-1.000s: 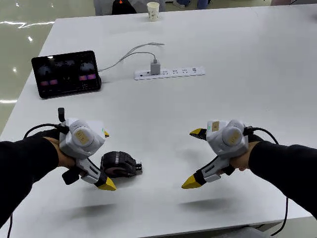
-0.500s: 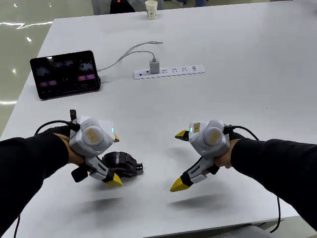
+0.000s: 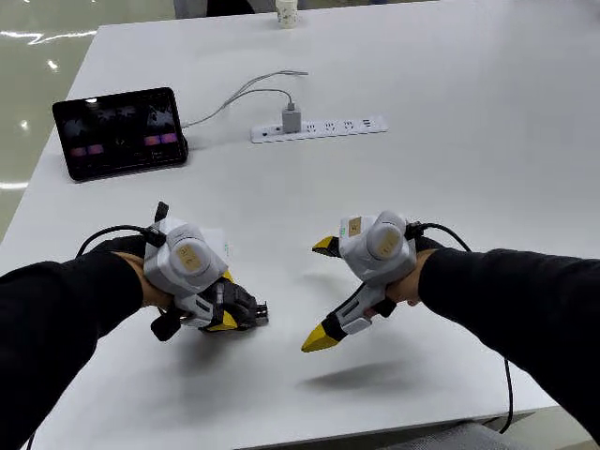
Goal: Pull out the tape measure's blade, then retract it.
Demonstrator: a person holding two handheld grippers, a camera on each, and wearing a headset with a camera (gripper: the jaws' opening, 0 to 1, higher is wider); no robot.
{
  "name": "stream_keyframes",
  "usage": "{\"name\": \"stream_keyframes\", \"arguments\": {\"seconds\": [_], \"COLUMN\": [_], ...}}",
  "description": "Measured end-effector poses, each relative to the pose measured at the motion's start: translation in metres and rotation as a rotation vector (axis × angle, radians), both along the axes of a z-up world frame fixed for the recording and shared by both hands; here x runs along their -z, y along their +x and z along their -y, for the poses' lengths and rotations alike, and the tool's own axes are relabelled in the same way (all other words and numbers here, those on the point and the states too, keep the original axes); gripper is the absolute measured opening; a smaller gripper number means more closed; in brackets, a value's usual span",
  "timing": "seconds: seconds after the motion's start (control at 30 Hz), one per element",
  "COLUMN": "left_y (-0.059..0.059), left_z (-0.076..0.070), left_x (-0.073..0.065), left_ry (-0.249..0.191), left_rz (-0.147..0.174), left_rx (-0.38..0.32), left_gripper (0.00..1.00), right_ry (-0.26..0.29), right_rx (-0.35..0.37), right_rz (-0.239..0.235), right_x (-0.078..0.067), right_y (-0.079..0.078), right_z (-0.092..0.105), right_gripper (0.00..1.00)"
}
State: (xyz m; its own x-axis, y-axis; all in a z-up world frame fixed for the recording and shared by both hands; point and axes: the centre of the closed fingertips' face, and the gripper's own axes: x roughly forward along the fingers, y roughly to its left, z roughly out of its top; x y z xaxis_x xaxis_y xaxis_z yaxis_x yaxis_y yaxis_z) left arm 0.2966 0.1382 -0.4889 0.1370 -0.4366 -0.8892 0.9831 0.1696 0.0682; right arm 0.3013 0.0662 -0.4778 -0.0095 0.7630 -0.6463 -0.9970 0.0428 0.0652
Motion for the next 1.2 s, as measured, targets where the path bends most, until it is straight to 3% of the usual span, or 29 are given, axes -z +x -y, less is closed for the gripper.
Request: {"name": "stream_keyframes", "arguments": {"seconds": [0.17, 0.23, 0.33, 0.53, 0.57, 0.63, 0.67, 0.8, 1.2], "left_y": [-0.001, -0.001, -0.001, 0.000, 0.000, 0.000, 0.000, 0.000, 0.000], "left_z": [-0.001, -0.001, 0.000, -0.001, 0.000, 0.000, 0.000, 0.001, 0.002], "left_x": [0.000, 0.002, 0.002, 0.002, 0.002, 0.002, 0.002, 0.003, 0.002], "left_ry": [-0.006, 0.023, 0.031, 0.008, 0.004, 0.000, -0.003, -0.017, -0.037], "left_rz": [-0.002, 0.028, 0.029, 0.032, 0.032, 0.035, 0.037, 0.041, 0.041], "left_rx": [-0.010, 0.020, 0.009, 0.005, 0.005, 0.006, 0.005, 0.000, -0.004], "left_gripper": [0.31, 0.31, 0.31, 0.31, 0.31, 0.31, 0.31, 0.31, 0.31], "right_ry": [-0.009, -0.004, 0.006, -0.011, -0.011, -0.026, -0.027, -0.024, -0.051], "right_rx": [-0.013, -0.013, -0.010, -0.039, -0.026, -0.038, -0.034, -0.013, -0.083], "right_rz": [-0.002, -0.014, -0.025, -0.013, 0.013, 0.033, 0.033, 0.045, 0.070], "right_x": [0.007, 0.009, 0.012, 0.021, 0.023, 0.025, 0.026, 0.028, 0.035], "right_y": [-0.001, -0.002, -0.006, -0.011, -0.006, -0.005, -0.005, 0.000, -0.003], "right_z": [-0.011, -0.017, -0.026, -0.033, -0.034, -0.033, -0.034, -0.038, -0.056], "right_gripper": [0.99, 0.99, 0.99, 0.99, 0.97, 0.80, 0.76, 0.67, 0.32]}}
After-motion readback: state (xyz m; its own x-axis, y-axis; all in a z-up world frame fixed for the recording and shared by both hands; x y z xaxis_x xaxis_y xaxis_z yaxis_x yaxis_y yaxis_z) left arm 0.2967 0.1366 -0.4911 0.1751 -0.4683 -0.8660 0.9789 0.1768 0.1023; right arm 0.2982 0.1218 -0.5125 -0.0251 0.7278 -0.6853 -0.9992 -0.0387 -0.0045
